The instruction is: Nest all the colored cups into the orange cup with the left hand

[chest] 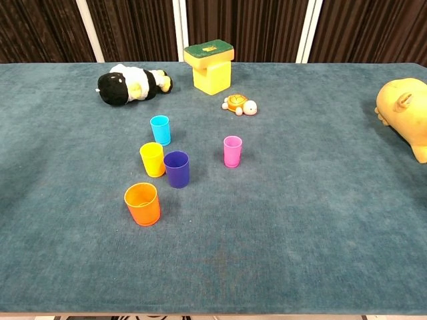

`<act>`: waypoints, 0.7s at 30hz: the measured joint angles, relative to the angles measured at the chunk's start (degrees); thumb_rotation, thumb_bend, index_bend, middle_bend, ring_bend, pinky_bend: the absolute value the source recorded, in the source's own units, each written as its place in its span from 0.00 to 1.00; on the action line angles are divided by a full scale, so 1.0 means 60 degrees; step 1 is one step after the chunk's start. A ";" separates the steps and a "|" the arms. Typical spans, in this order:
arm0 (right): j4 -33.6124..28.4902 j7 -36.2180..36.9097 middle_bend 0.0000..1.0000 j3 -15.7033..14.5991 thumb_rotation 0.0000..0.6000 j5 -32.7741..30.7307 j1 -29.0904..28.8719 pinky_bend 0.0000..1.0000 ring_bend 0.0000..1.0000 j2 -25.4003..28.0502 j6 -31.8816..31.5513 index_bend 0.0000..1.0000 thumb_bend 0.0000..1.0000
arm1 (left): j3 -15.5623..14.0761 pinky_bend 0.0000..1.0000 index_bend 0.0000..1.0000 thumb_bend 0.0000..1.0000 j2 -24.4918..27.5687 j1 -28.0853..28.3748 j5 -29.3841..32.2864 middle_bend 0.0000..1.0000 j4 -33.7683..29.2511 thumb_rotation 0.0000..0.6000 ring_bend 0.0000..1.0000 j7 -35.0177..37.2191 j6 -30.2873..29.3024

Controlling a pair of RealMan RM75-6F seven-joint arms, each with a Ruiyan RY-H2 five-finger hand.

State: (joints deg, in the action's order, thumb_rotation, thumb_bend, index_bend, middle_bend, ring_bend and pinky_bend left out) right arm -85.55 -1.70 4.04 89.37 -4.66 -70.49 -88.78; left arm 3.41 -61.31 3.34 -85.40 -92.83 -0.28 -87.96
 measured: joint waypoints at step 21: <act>-0.0061 0.0050 0.04 0.0063 1.00 -0.0145 0.0029 0.00 0.15 0.0015 -0.0007 0.12 0.31 | -0.0035 0.00 0.12 0.14 0.0029 0.0387 -0.0243 0.04 -0.0063 1.00 0.00 -0.0095 0.0532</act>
State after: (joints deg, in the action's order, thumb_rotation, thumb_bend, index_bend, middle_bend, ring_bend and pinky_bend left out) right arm -85.92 -1.40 4.42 88.50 -4.49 -70.40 -88.83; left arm 3.20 -61.13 5.67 -86.86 -93.21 -0.85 -84.77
